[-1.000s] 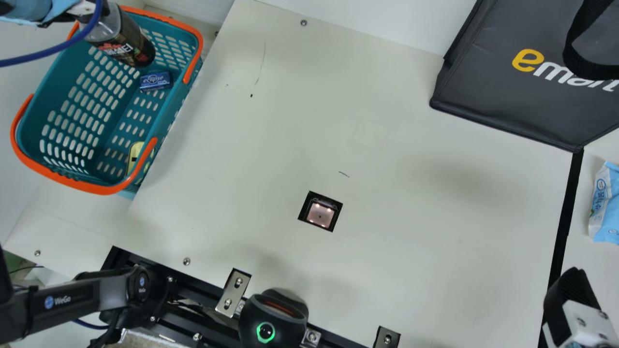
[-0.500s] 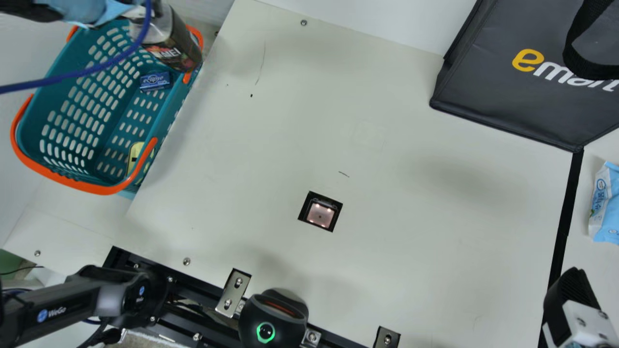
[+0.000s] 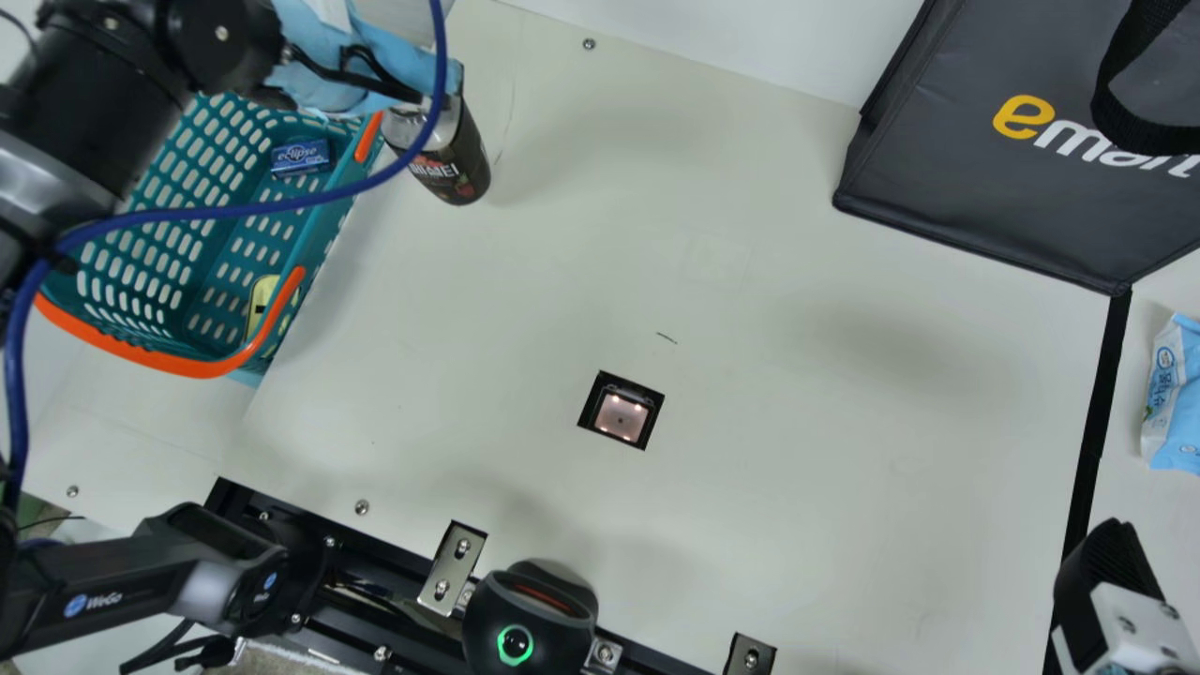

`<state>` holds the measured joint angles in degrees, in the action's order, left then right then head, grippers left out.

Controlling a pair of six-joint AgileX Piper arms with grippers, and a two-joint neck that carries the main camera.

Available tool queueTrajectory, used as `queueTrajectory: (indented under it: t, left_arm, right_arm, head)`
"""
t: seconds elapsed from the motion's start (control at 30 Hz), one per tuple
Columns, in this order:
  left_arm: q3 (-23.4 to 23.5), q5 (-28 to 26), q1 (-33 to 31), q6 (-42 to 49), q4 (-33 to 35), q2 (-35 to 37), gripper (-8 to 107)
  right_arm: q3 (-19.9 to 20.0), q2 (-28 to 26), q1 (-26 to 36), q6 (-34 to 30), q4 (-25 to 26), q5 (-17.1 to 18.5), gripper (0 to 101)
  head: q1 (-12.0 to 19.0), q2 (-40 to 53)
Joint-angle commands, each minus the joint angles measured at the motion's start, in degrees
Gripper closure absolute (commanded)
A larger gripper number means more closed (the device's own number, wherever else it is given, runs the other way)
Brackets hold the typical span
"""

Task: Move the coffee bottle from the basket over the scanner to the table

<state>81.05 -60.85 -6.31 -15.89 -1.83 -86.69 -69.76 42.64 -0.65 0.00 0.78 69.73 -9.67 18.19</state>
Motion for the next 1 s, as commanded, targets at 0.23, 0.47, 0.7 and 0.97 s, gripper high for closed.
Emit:
queueTrajectory:
  t: [0.23,0.47,0.7,0.97]
  left_arm:
    - [-3.24,2.83,-0.79,2.09,0.92,-1.57,107]
    - [-4.61,4.20,-0.52,3.96,2.29,-2.41,100]
    - [-5.01,4.70,-0.09,5.04,3.28,-3.01,77]
    - [-4.93,5.38,0.67,6.35,5.36,-3.00,50]
  right_arm:
    - [0.00,0.00,0.00,0.00,0.00,0.00,6]
    - [0.00,0.00,0.00,0.00,0.00,0.00,6]
    - [0.00,0.00,0.00,0.00,0.00,0.00,6]
    - [0.00,0.00,0.00,0.00,0.00,0.00,6]
  head:
    - [1.75,0.23]
    - [1.75,0.23]
    - [1.75,0.23]
    - [1.75,0.23]
